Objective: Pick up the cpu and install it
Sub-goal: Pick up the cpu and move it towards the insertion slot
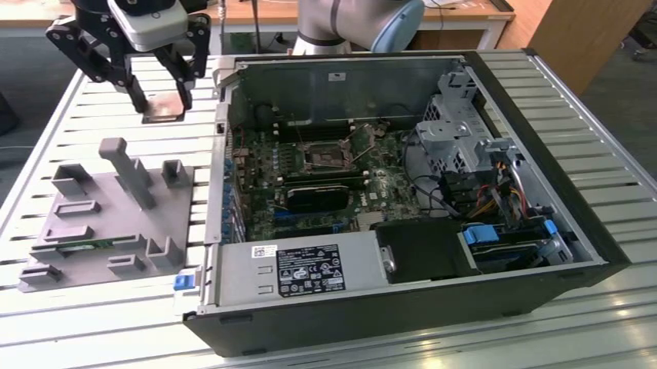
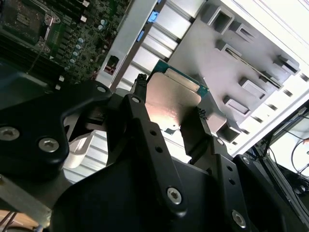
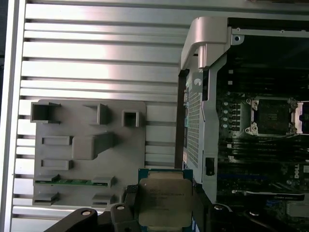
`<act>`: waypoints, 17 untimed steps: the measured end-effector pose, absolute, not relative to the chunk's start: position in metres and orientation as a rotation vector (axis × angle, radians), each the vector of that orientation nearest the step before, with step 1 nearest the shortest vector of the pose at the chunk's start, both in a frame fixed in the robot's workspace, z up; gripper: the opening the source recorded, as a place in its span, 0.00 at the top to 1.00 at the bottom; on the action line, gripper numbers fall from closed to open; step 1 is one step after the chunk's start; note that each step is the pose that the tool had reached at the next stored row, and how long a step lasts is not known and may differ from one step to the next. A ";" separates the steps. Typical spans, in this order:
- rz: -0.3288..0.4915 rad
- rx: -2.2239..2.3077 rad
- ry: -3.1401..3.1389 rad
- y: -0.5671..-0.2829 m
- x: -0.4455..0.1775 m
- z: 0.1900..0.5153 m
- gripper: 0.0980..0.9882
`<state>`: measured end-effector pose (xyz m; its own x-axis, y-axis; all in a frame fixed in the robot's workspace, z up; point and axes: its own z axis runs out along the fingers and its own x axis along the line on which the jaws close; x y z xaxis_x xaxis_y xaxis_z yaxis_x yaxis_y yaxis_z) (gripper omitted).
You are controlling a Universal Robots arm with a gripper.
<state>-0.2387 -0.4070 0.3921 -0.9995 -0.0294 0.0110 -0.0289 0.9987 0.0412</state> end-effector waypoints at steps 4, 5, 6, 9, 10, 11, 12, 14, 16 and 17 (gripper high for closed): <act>-0.064 0.046 -3.129 -0.407 -0.236 0.392 0.51; -0.064 0.046 -3.129 -0.407 -0.235 0.392 0.51; -0.064 0.046 -3.129 -0.407 -0.234 0.392 0.51; -0.064 0.046 -3.129 -0.407 -0.232 0.392 0.51; -0.064 0.046 -3.129 -0.407 -0.232 0.392 0.51; -0.064 0.046 -3.129 -0.407 -0.231 0.392 0.51; -0.064 0.046 -3.129 -0.407 -0.230 0.392 0.51; -0.064 0.046 -3.129 -0.407 -0.229 0.392 0.51; -0.064 0.046 -3.129 -0.407 -0.228 0.392 0.51; -0.064 0.046 -3.129 -0.407 -0.227 0.392 0.51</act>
<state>-0.2269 -0.4070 0.3921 -0.9995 -0.0294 0.0111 -0.0289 0.9987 0.0412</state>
